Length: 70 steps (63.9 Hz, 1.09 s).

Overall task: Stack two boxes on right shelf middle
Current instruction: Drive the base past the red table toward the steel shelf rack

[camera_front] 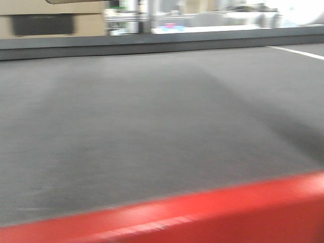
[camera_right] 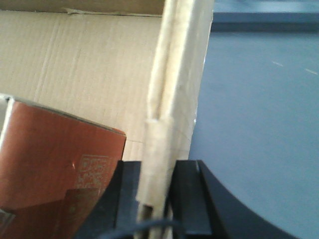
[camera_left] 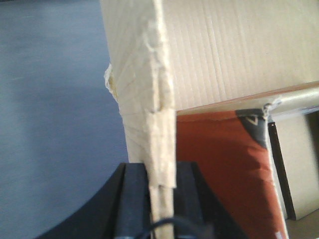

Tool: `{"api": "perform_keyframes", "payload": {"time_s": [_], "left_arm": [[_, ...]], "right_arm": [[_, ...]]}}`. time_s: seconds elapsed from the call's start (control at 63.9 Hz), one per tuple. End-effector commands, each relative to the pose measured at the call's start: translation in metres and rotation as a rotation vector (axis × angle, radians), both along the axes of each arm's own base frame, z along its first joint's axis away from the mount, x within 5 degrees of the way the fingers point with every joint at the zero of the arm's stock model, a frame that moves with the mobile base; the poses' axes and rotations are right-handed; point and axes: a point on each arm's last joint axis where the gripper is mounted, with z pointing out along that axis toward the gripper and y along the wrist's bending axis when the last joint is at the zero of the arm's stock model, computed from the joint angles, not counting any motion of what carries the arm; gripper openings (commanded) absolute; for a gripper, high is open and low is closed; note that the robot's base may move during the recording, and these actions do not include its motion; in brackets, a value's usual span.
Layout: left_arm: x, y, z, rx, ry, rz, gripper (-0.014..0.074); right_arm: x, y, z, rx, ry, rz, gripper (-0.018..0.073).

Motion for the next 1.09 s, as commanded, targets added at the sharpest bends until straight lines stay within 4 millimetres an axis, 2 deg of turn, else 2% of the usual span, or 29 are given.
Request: {"api": "perform_keyframes", "payload": {"time_s": [0.0,1.079], "left_arm": [[-0.0043,0.0048,0.0088,0.002,-0.056,0.02,-0.0111],[-0.0043,0.0048,0.0088,0.002,-0.056,0.02,-0.0111]], "right_arm": [[-0.0027,-0.0067,0.0102,-0.02,-0.083,-0.037,-0.0162],[-0.0027,-0.0067,0.0102,-0.02,-0.083,-0.037,-0.0162]]}}
